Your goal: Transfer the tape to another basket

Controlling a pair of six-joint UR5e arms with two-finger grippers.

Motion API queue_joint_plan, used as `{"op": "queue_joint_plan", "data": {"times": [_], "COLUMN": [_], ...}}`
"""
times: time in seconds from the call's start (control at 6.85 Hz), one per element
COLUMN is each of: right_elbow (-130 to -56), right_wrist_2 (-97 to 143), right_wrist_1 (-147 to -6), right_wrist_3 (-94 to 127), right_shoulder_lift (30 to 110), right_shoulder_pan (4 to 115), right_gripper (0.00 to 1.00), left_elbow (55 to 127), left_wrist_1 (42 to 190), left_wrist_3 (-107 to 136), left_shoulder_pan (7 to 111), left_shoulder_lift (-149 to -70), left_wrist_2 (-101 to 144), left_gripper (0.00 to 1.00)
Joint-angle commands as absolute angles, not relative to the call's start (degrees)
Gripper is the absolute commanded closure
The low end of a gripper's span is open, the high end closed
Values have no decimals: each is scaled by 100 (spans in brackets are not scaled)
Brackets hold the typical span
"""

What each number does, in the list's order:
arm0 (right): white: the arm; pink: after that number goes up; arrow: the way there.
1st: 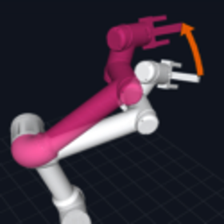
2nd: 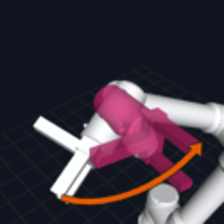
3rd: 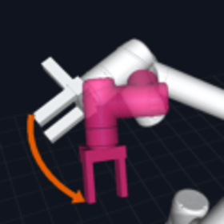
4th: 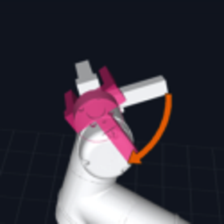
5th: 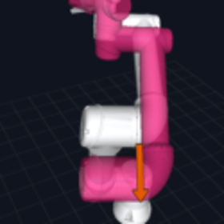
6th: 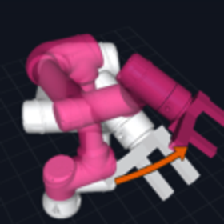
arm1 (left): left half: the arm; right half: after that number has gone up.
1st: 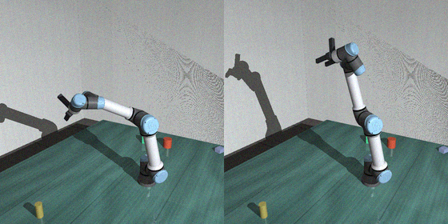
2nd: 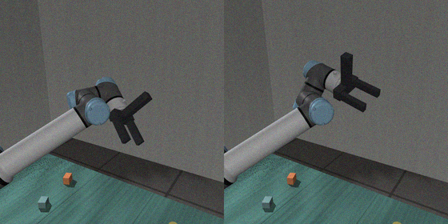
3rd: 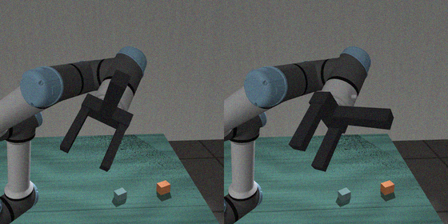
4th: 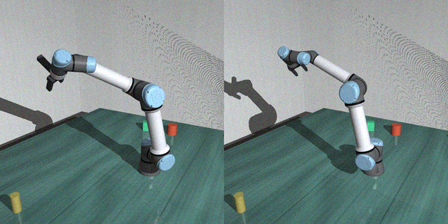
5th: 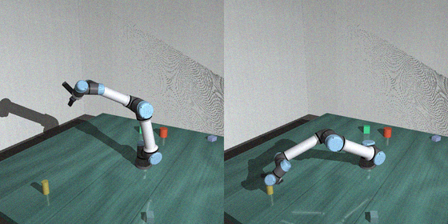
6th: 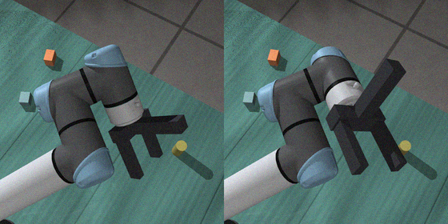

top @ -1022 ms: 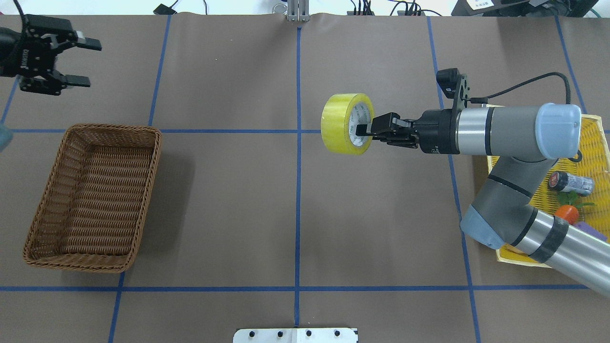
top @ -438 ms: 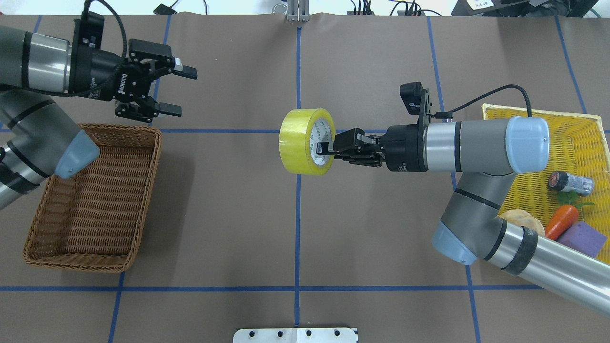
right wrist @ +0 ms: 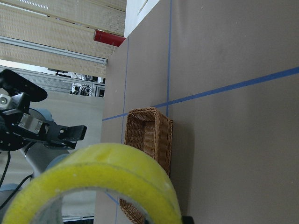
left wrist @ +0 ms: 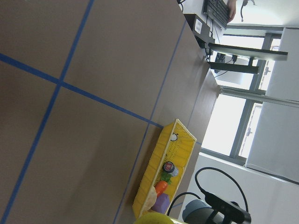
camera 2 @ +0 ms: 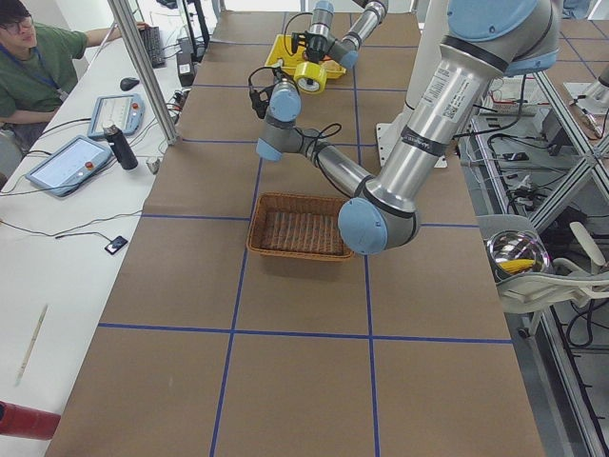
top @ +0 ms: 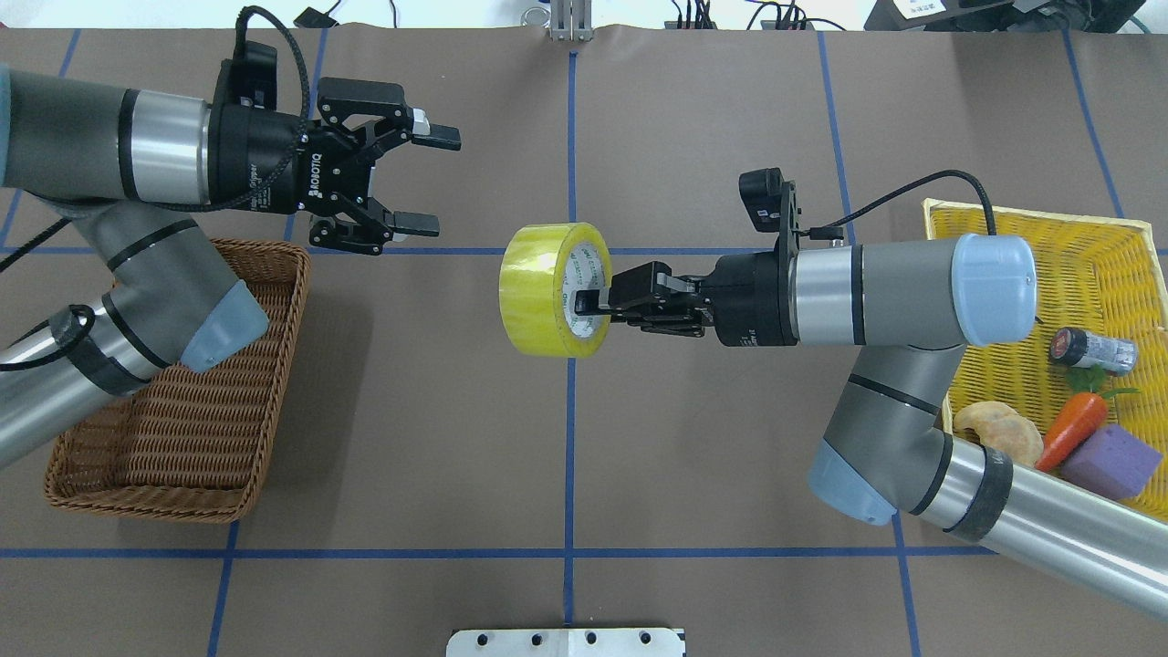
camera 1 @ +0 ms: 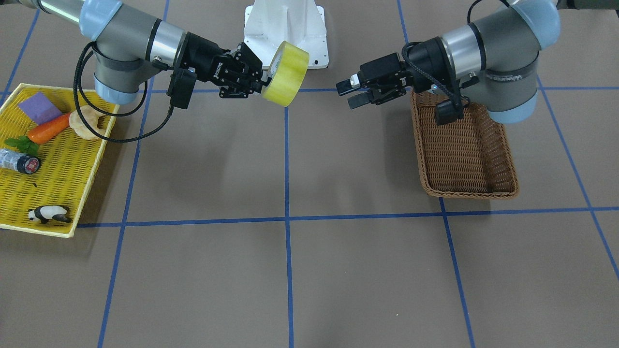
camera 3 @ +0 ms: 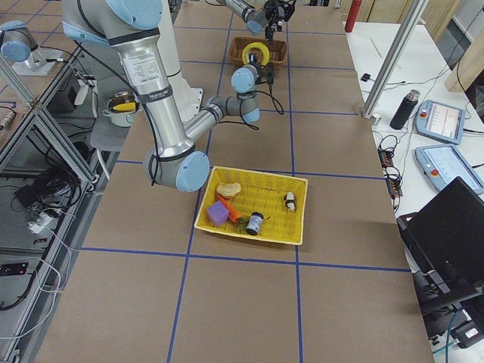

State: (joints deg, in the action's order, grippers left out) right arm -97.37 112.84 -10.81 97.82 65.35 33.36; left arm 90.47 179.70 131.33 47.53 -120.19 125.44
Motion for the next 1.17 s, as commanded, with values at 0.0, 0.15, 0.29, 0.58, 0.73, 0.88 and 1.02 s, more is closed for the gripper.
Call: {"op": "queue_joint_plan", "data": {"times": [0.0,0.15,0.29,0.58,0.73,0.88,1.02], "right_elbow": [-9966,-10019,-10037,-10055,-10055,-10037,-10037], "right_wrist_2": [11311,11312,11320,11320,11312,11320,11320], "right_wrist_1": [-1003,-732,-521,-466,-370,-360,-360], "right_wrist_3": [9879,10036,10142,10134,10134,10134,10134], "right_shoulder_lift": [6504,6504,6513,6504,6513,6521,6530], "right_shoulder_pan": [3261,3235,3226,3208,3208,3208,3199], "right_gripper": [100,100,100,100,100,100,100], "left_elbow": [9070,9140,9228,9325,9464,9596,9659], "left_wrist_1": [18621,18850,18861,18879,18879,18870,18879], "left_wrist_3": [13770,14042,14158,14177,14246,14438,14510], "left_shoulder_pan": [4614,4614,4597,4395,4308,4272,4237], "left_shoulder_lift": [-12041,-12032,-12032,-12023,-12023,-12015,-12023], "left_wrist_2": [12157,12112,12111,12111,12068,12067,12067], "left_gripper": [2,2,2,2,2,2,2]}}
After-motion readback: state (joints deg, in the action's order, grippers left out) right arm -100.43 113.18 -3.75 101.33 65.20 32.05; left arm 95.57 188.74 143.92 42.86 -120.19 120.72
